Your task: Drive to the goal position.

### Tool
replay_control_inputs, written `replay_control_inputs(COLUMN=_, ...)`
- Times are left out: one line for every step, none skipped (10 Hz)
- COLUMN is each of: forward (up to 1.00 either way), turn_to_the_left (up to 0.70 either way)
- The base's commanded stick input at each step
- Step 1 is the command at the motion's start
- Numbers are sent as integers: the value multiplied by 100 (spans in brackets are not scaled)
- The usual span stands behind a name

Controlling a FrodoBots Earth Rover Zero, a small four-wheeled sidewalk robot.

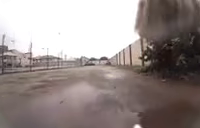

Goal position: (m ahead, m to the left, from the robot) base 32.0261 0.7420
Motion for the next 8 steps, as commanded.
replay_control_inputs(forward=70, turn_to_the_left=2)
replay_control_inputs(forward=70, turn_to_the_left=2)
replay_control_inputs(forward=70, turn_to_the_left=2)
replay_control_inputs(forward=70, turn_to_the_left=2)
replay_control_inputs(forward=70, turn_to_the_left=2)
replay_control_inputs(forward=70, turn_to_the_left=2)
replay_control_inputs(forward=70, turn_to_the_left=2)
replay_control_inputs(forward=70, turn_to_the_left=2)
